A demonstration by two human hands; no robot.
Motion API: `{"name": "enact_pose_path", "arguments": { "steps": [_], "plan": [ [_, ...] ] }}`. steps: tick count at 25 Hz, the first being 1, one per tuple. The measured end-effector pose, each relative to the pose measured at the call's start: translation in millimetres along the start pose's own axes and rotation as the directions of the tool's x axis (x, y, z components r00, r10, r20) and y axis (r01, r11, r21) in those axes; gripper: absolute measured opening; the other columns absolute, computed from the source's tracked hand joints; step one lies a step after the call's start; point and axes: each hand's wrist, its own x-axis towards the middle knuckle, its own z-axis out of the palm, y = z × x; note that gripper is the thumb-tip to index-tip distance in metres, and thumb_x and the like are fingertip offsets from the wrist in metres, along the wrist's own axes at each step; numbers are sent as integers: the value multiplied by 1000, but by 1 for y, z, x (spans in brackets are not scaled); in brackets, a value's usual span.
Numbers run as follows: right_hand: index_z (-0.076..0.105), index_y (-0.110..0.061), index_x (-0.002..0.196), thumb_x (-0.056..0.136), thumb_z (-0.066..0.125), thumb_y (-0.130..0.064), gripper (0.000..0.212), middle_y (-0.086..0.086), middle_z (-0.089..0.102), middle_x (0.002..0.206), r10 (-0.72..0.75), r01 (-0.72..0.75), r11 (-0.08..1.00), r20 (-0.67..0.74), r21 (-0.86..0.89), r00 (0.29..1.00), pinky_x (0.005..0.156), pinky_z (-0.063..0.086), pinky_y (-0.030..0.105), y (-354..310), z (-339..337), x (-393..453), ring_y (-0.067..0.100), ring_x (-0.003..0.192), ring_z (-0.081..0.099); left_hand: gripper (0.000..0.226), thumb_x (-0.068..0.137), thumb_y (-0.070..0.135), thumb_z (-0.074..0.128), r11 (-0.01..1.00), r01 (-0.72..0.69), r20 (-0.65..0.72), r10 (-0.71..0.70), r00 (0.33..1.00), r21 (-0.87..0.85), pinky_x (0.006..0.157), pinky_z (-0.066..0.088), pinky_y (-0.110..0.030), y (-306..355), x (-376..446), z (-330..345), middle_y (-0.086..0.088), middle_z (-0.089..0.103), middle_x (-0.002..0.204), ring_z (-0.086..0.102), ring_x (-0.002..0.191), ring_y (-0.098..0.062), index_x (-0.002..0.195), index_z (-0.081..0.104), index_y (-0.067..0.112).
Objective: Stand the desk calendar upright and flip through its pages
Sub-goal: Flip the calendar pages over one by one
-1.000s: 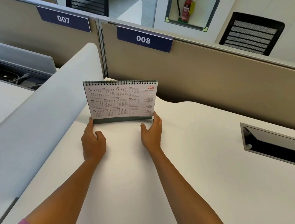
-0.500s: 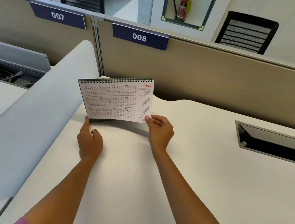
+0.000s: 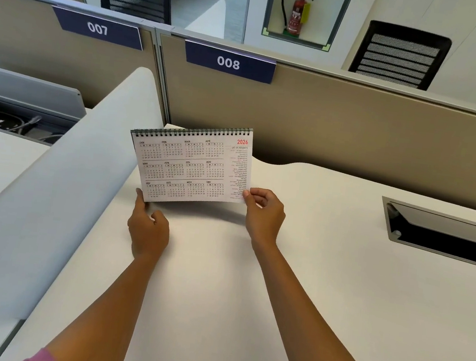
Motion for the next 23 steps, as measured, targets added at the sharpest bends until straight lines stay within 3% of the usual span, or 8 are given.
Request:
{"name": "enact_pose_path", "arguments": {
  "steps": [3,6,9,12,14,16,18,23],
  "plan": [
    [66,-17,95,88,69,-24,10,-4,68,103,31,-31,1000,37,1,999,84,51,23,0,-3,3,13,98,61,70,83,-3,41,1000,-6,13,6,1000,-2,92,41,-22,0,1,-1,-4,58,139,57,118,-24,150,38,18],
    [57,-11,97,95,55,-19,9,6,65,107,149,-179,974,208,136,967,83,52,29,-9,-5,5,22,102,61,64,82,-6,41,999,-11,21,11,1000,-35,90,45,-25,2,0,-1,-4,63,131,59,117,-26,141,48,17],
    [55,-8,111,99,47,-23,21,12,65,117,156,-345,856,444,384,882,81,53,31,-29,-10,2,24,108,61,62,83,-8,42,999,-19,15,20,1000,-35,91,46,-26,3,-1,-2,-5,63,131,58,116,-24,140,49,15],
    [62,-20,125,97,43,-46,43,6,70,119,63,-433,782,634,448,771,87,53,34,-52,-22,3,19,105,65,50,83,-10,41,1000,-14,10,14,1000,1,78,44,-28,4,-2,-2,-11,64,126,59,100,-25,126,58,6],
    [61,-20,129,94,41,-58,55,6,69,121,21,-468,740,679,484,734,90,53,37,-69,-27,6,22,106,65,52,82,-11,39,999,-12,10,11,1000,37,80,43,-27,6,-2,-2,-11,62,130,57,97,-25,128,56,6],
    [58,-16,131,93,38,-63,64,9,66,123,-15,-497,699,705,514,709,92,52,40,-86,-27,10,27,111,61,66,83,-11,39,998,-38,14,38,999,39,93,40,-25,7,-3,-3,-6,56,139,55,113,-24,145,44,13],
    [56,-13,130,91,33,-68,72,12,63,123,-49,-510,674,722,533,690,96,49,43,-101,-23,14,30,114,58,72,83,-11,38,998,-51,21,50,999,23,101,34,-22,8,-4,-5,-5,51,145,51,127,-25,150,37,14],
    [51,-11,137,86,22,-78,90,10,59,135,-110,-471,697,730,541,675,105,43,42,-134,-9,35,24,118,59,71,82,-11,39,999,-42,19,42,999,-6,104,31,-19,9,-4,-4,-6,49,148,47,132,-26,149,39,11]
  ]
}}
